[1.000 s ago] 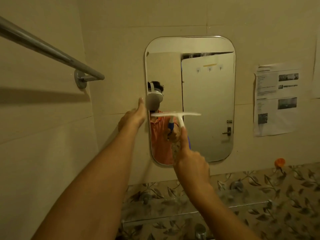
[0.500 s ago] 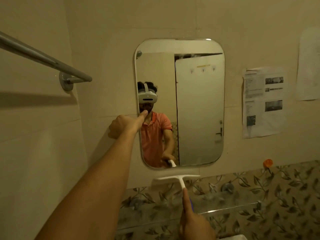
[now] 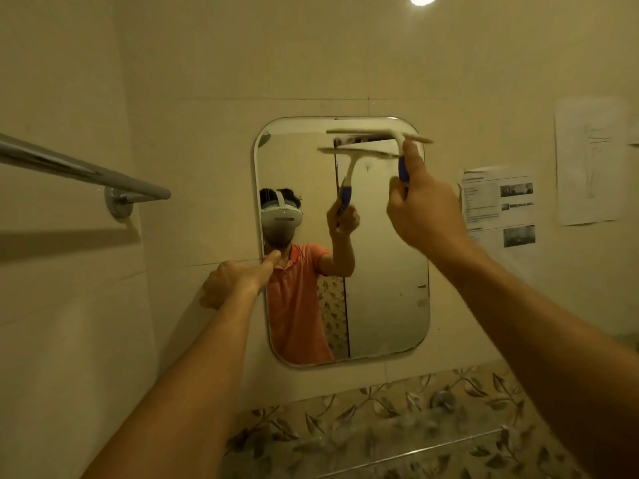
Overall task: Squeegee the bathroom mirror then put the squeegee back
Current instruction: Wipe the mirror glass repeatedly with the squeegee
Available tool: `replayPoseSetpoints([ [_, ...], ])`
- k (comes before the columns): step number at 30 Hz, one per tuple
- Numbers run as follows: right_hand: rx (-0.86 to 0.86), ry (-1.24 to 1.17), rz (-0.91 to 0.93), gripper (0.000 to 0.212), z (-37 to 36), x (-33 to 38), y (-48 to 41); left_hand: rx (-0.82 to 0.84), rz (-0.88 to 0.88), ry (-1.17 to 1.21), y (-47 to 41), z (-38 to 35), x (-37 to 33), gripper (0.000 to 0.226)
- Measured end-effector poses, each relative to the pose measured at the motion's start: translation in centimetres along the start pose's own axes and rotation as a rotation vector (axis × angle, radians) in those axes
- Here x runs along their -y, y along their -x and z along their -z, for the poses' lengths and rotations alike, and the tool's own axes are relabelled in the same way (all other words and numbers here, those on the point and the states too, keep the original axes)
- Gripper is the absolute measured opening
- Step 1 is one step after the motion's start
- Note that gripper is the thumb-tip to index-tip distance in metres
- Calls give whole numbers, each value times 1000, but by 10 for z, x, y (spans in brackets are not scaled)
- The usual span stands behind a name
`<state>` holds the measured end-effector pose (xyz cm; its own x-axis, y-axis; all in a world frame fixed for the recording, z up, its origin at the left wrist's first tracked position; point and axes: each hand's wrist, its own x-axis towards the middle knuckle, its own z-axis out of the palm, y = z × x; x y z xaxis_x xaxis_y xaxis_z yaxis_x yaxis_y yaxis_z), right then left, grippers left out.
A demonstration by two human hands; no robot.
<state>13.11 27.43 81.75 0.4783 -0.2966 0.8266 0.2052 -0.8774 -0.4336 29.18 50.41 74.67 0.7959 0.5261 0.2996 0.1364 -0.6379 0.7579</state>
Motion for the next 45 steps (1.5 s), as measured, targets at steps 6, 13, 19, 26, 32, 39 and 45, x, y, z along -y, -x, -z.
replayPoseSetpoints([
  [6,43,108,16,61,-6,8,-44,27,2,0,1,0,-2,99],
  [13,103,190,-21,72,-19,-3,-27,32,26,-20,-2,-2,-2,103],
  [19,144,186,-53,75,-37,-21,24,38,20,-32,0,1,-3,105],
  [26,231,228,-106,81,-63,-63,108,35,20,-6,6,4,-3,107],
  [32,341,285,-128,90,-79,-98,178,42,21,-2,8,5,-2,110],
  [39,576,250,-231,86,-80,-121,244,34,20,-32,8,5,-2,114],
  [45,666,194,-287,77,-73,-134,248,50,35,-42,8,6,-3,118],
])
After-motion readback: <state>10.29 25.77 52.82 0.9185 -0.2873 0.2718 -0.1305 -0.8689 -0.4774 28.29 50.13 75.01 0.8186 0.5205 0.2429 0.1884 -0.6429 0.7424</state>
